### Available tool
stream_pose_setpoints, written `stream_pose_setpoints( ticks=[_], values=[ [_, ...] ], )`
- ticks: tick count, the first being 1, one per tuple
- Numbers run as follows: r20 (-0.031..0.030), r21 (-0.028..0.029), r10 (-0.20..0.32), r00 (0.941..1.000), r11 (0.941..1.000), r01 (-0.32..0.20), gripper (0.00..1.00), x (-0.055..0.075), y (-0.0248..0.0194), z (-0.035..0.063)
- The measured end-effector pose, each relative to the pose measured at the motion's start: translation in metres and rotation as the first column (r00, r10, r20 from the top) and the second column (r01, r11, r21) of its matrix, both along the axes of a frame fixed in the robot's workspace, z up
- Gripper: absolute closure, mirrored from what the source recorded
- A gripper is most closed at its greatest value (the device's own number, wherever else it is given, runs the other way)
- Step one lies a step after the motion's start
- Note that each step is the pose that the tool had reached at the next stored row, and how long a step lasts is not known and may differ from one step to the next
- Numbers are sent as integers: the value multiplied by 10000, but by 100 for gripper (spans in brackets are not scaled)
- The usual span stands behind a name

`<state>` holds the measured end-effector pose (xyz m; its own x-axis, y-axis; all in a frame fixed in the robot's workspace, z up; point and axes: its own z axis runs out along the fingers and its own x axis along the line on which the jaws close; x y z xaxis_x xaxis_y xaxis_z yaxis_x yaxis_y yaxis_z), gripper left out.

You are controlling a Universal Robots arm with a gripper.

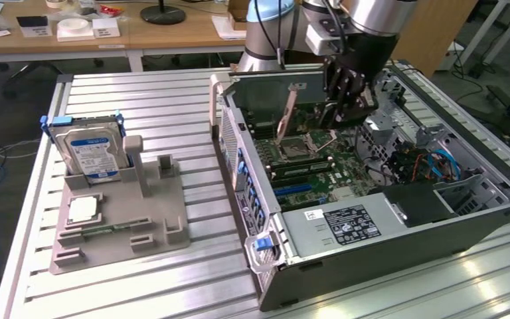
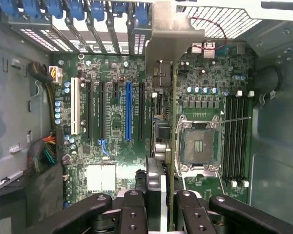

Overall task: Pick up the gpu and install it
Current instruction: 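Insert the gpu into the slot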

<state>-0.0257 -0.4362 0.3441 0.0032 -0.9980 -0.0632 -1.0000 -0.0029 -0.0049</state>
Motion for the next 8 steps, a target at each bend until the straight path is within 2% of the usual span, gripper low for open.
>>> stream_pose_setpoints(
  ticks=[2, 8],
  values=[
    [53, 0, 1, 10000, 10000, -1, 72, -34, 0, -31],
    [59, 0, -10, 10000, 10000, 10, 72, -69, 0, -139]
  ],
)
